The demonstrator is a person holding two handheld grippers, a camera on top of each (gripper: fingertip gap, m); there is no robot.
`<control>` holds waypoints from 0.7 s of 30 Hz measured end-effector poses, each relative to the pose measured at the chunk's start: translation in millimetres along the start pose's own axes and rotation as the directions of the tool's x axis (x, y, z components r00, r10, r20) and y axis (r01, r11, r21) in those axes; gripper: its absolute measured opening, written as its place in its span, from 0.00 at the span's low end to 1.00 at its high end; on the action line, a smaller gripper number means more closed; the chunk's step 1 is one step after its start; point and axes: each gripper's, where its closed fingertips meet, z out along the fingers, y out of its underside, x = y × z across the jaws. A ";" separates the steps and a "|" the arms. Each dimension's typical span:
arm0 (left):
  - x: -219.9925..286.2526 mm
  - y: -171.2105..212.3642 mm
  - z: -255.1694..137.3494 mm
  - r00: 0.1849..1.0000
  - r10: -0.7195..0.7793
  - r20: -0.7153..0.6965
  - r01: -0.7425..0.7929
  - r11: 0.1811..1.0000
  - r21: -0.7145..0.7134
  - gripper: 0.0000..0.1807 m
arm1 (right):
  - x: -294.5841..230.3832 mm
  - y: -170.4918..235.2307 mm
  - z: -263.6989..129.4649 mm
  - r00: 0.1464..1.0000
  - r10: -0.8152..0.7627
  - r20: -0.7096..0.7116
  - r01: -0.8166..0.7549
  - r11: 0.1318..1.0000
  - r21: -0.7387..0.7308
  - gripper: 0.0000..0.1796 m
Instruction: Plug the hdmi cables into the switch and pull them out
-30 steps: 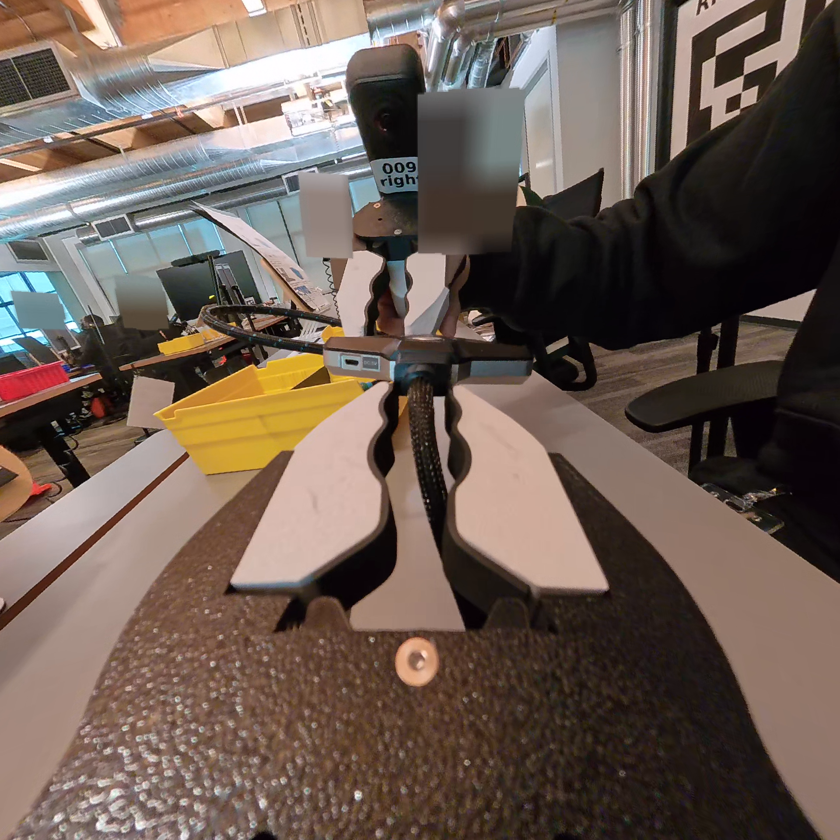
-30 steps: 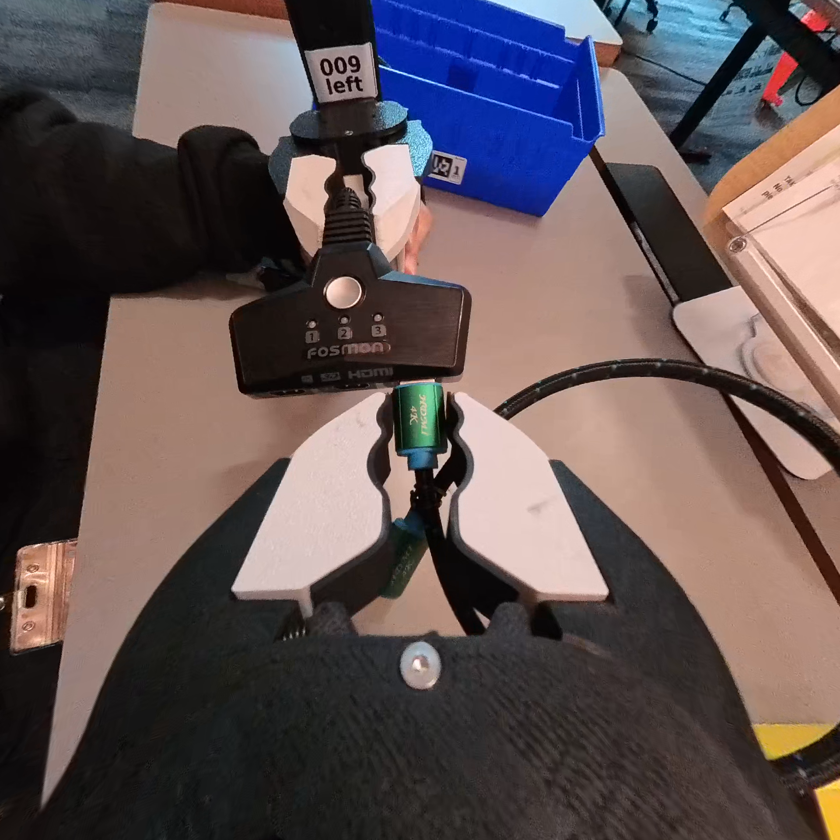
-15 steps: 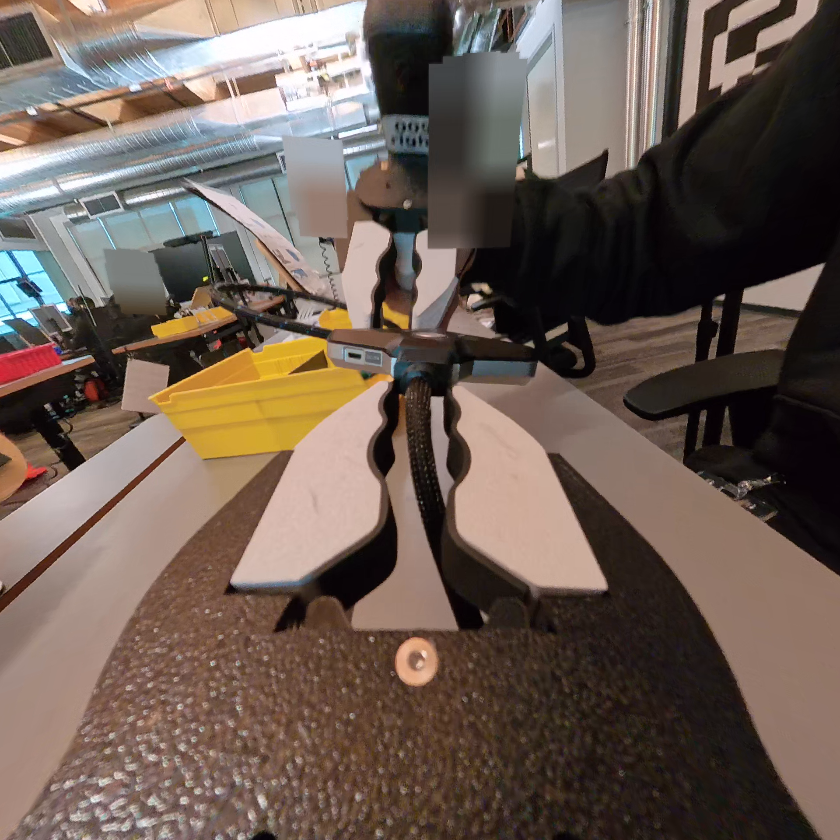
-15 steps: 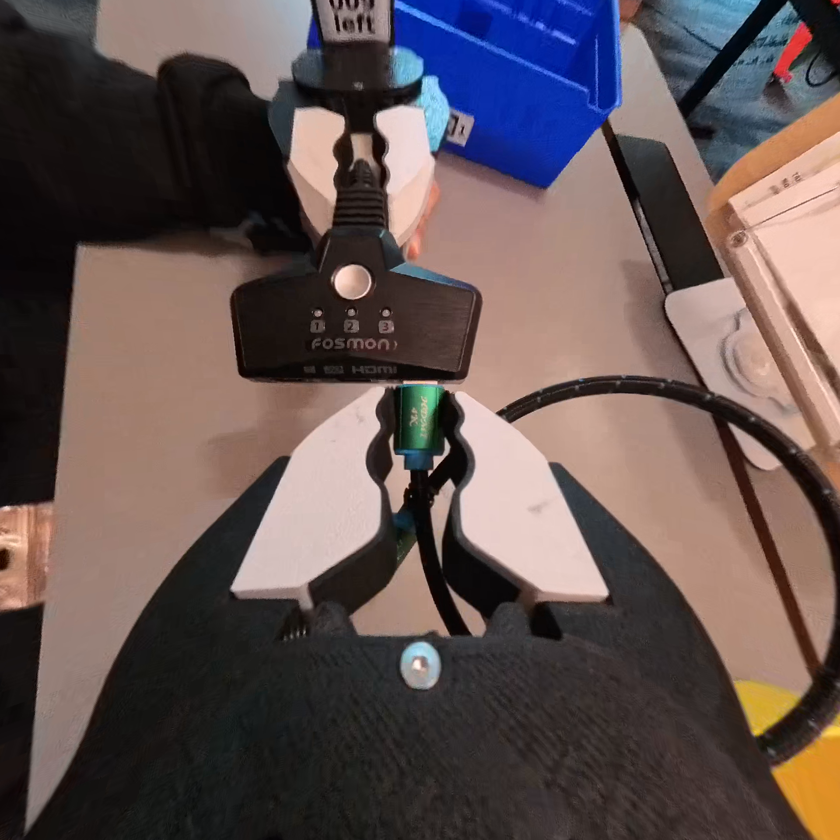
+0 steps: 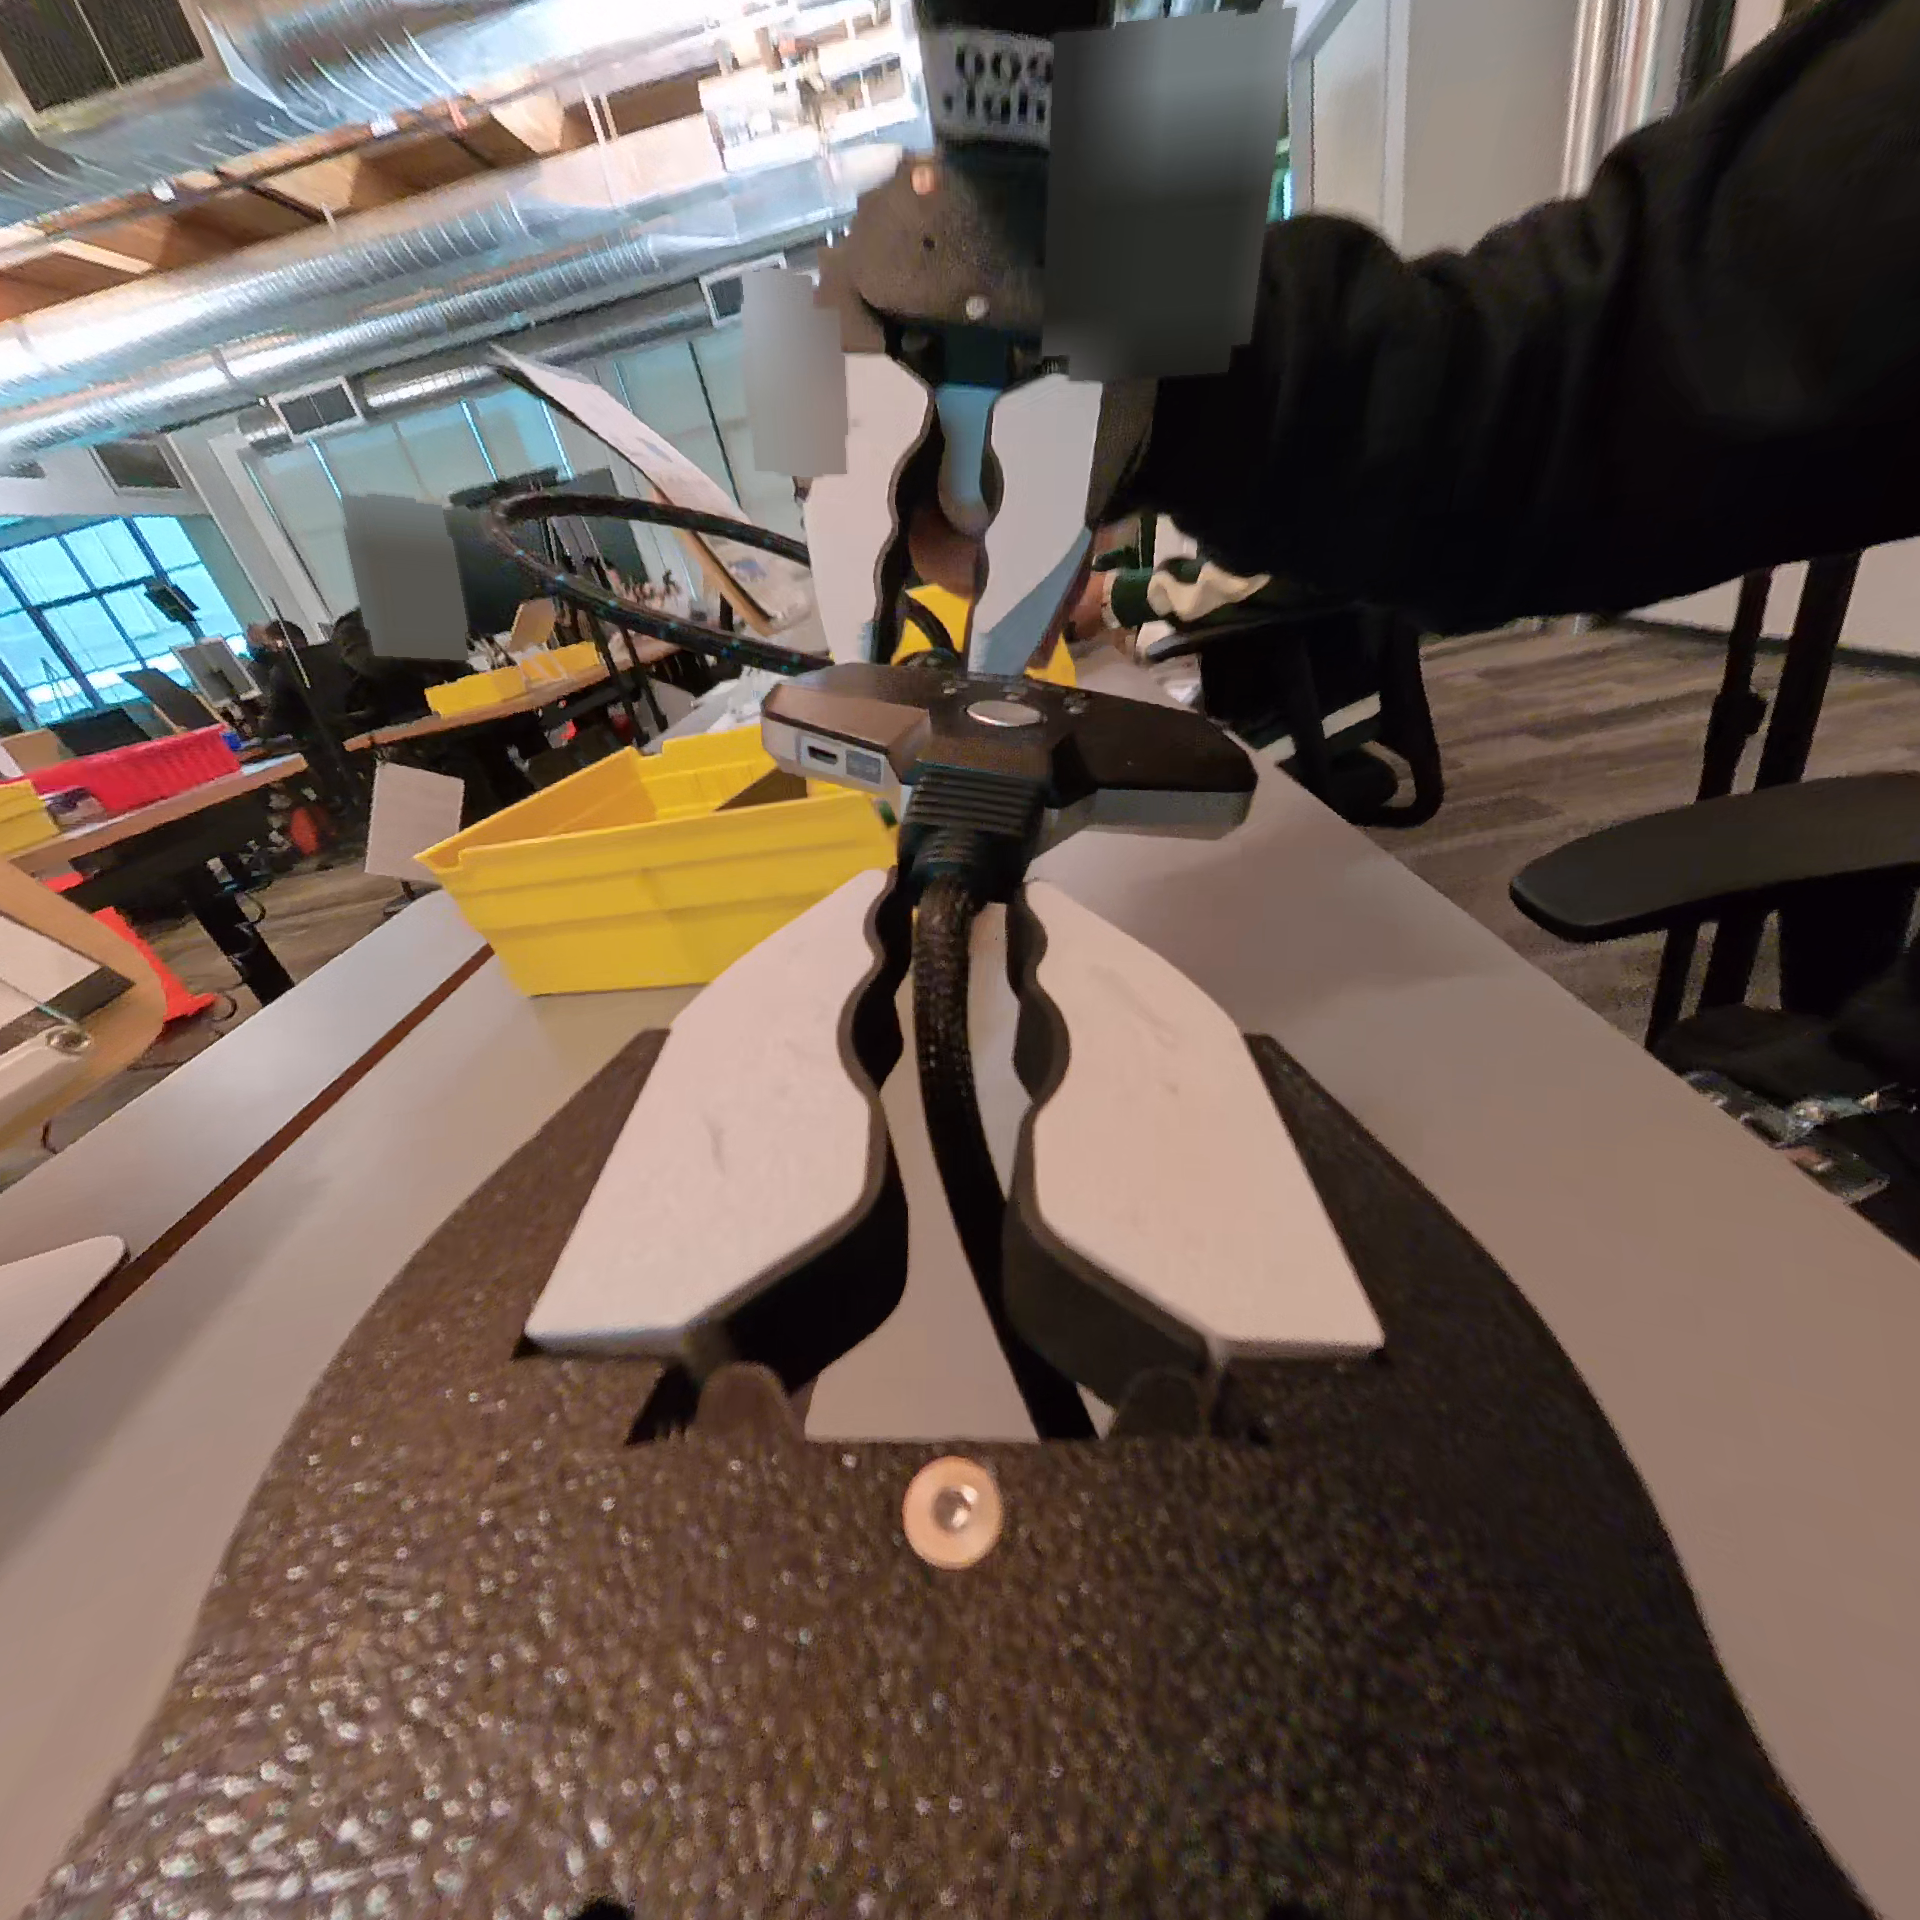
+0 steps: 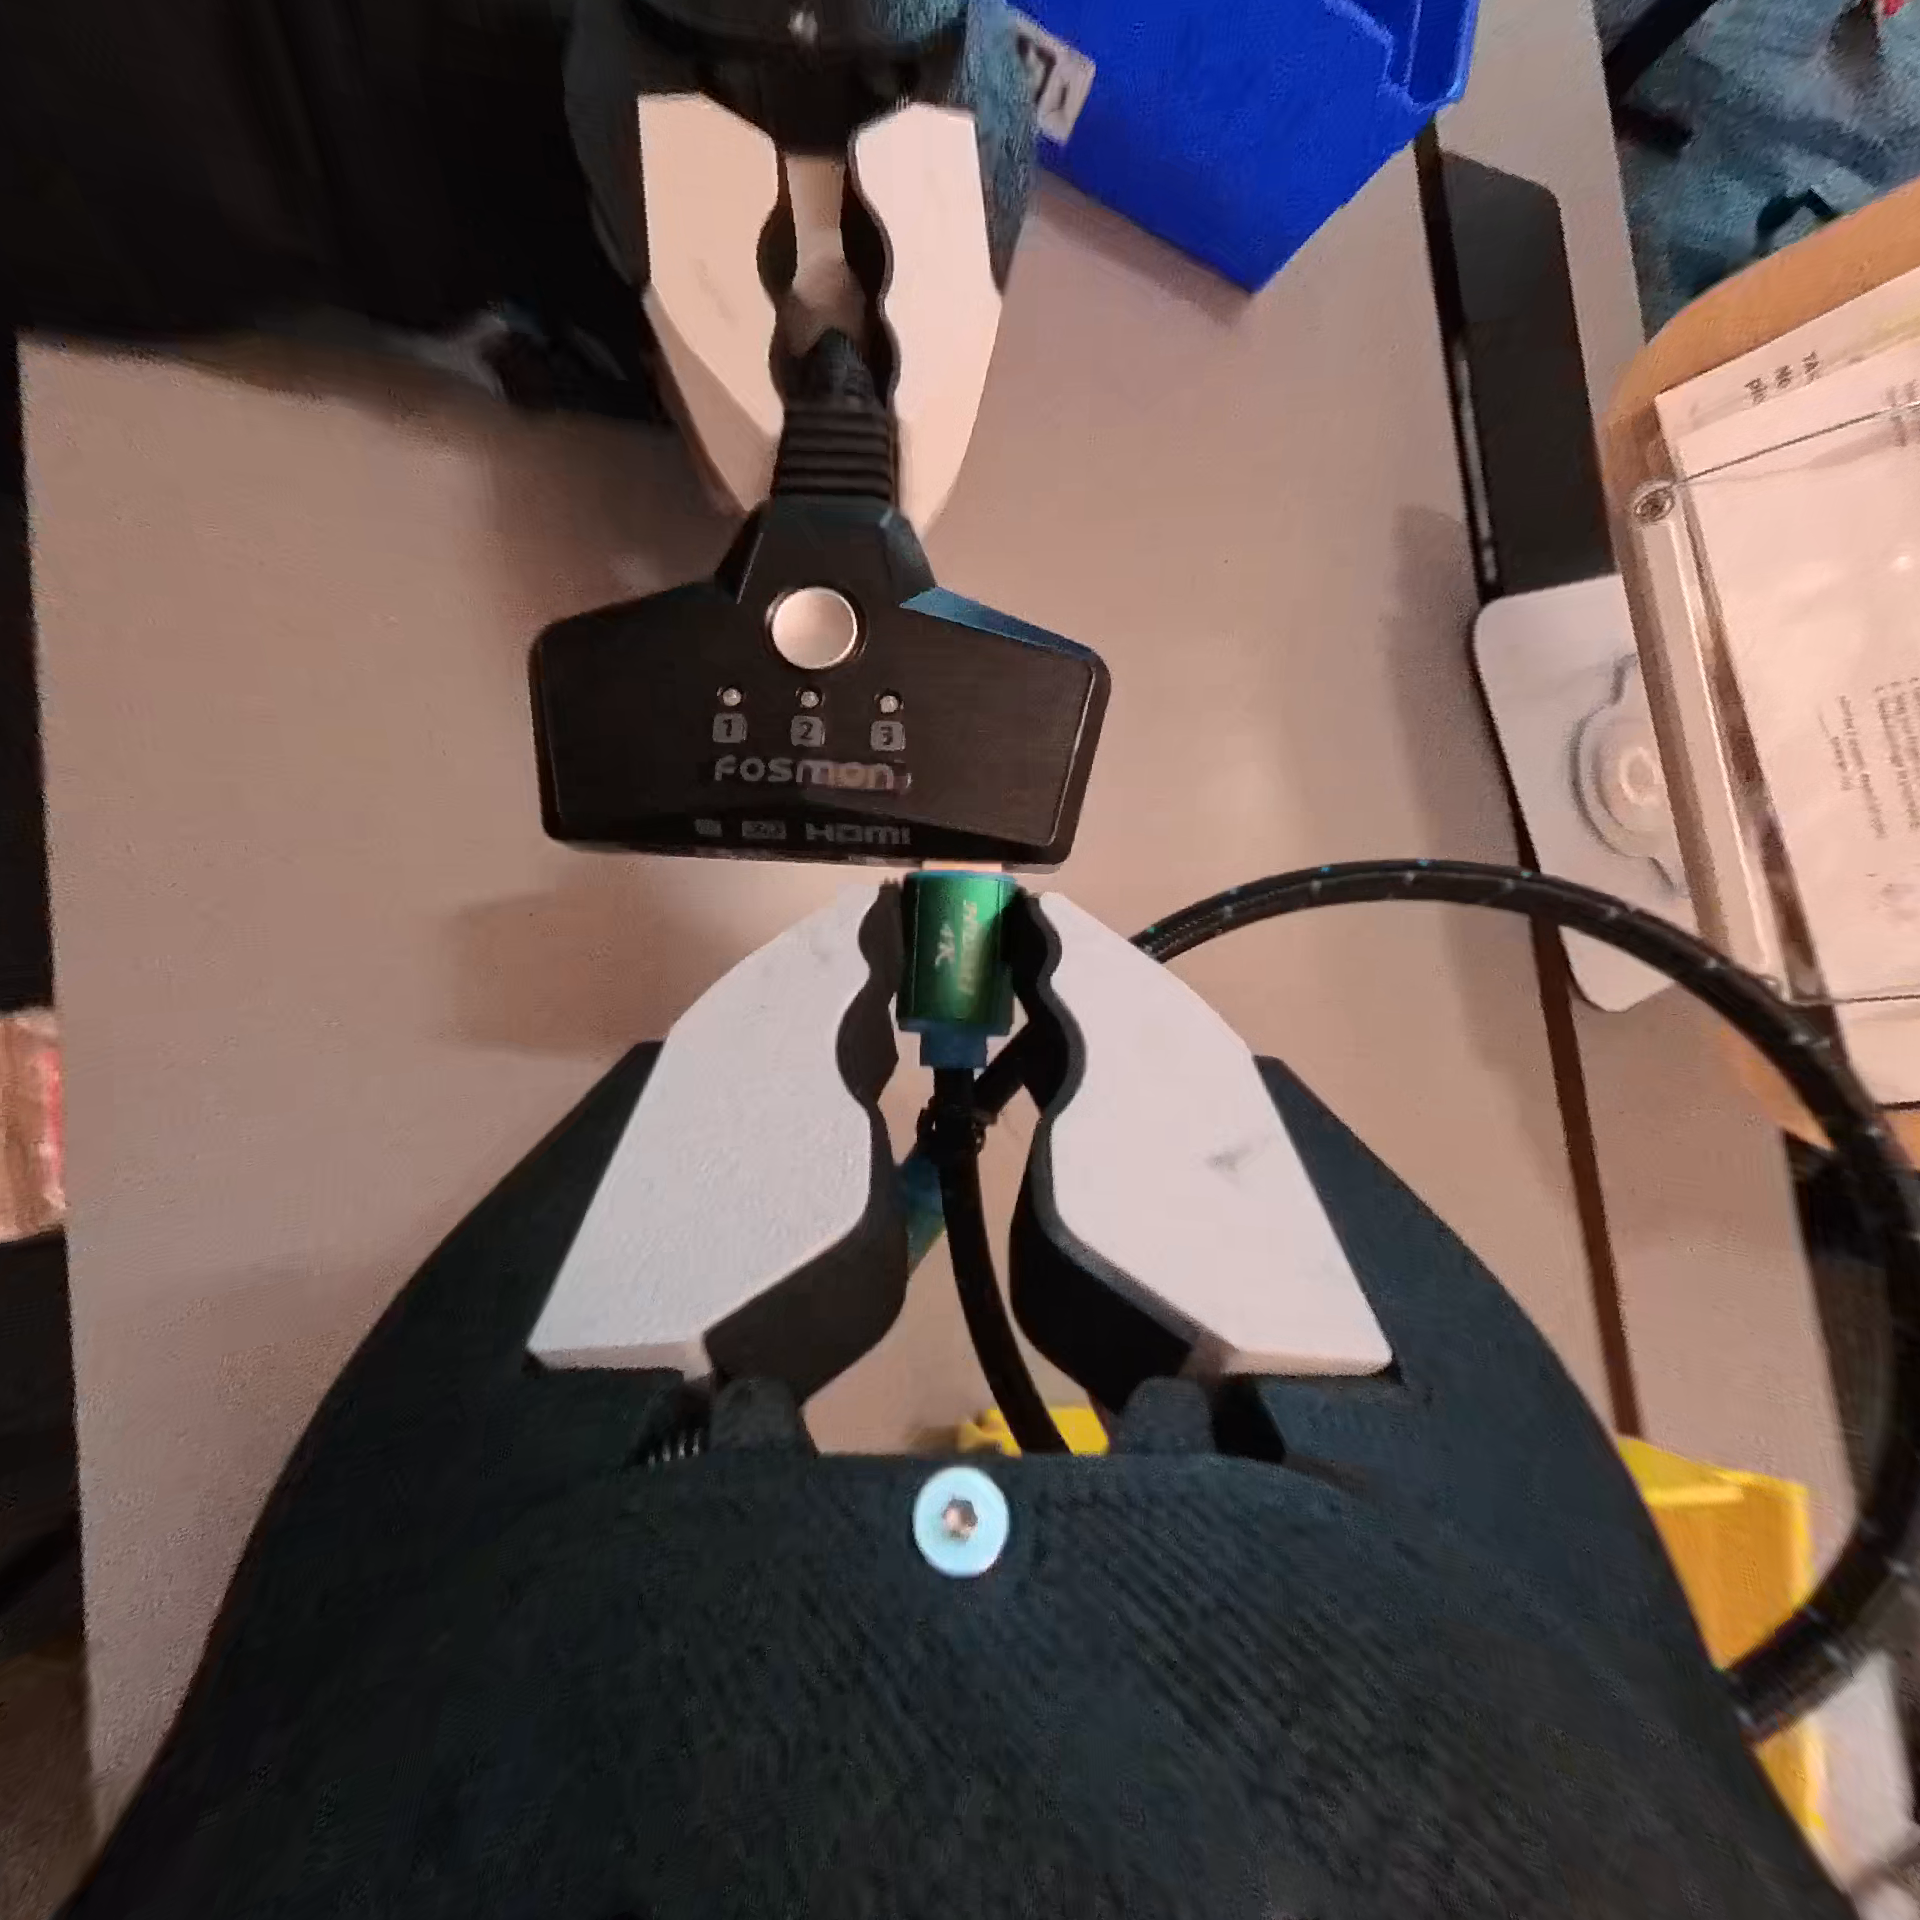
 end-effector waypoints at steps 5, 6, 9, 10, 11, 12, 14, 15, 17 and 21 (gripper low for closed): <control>-4.8 -1.9 -5.5 0.999 -0.031 0.013 0.031 0.999 0.030 0.08 | -4.8 -2.4 6.4 0.996 0.084 0.013 -0.085 0.993 0.076 0.12; -8.8 -1.6 -6.5 0.998 -0.045 0.038 0.044 0.998 0.034 0.00 | -7.9 -2.0 6.7 0.996 0.087 0.036 -0.089 0.993 0.078 0.12; -9.4 -3.1 -9.9 0.998 -0.064 0.027 0.063 0.997 0.049 0.00 | -16.8 -1.9 12.4 0.995 0.076 0.066 -0.081 0.994 0.068 0.12; -8.7 -0.3 -9.0 0.998 -0.056 0.029 0.055 0.998 0.027 0.01 | -14.6 2.4 15.1 0.997 0.060 0.039 -0.062 0.998 0.033 0.12; -9.3 1.7 -7.7 0.998 -0.045 0.044 0.044 0.999 0.013 0.01 | -11.8 6.0 16.6 0.999 0.036 0.016 -0.036 0.999 0.010 0.12; -9.5 2.6 -6.5 0.998 -0.037 0.052 0.037 0.999 0.007 0.01 | -9.6 7.9 16.8 1.000 0.027 0.010 -0.027 1.000 0.002 0.12; -5.5 4.1 -4.1 0.999 -0.033 0.029 0.033 0.999 -0.001 0.01 | -6.0 8.9 13.6 1.000 0.020 0.004 -0.020 1.000 -0.005 0.12; -3.8 3.6 -3.1 0.999 -0.032 0.023 0.032 0.999 0.003 0.02 | -3.8 8.7 11.1 1.000 0.005 -0.008 -0.005 1.000 -0.011 0.12; -2.6 2.0 -2.1 0.999 -0.029 0.024 0.028 0.999 0.015 0.08 | 0.4 10.1 5.4 0.999 -0.025 -0.029 0.023 0.999 -0.045 0.12; 2.1 -3.6 1.3 0.999 -0.042 0.000 0.042 0.998 0.046 0.14 | 4.4 11.0 0.8 1.000 -0.001 -0.028 -0.001 0.999 -0.047 0.12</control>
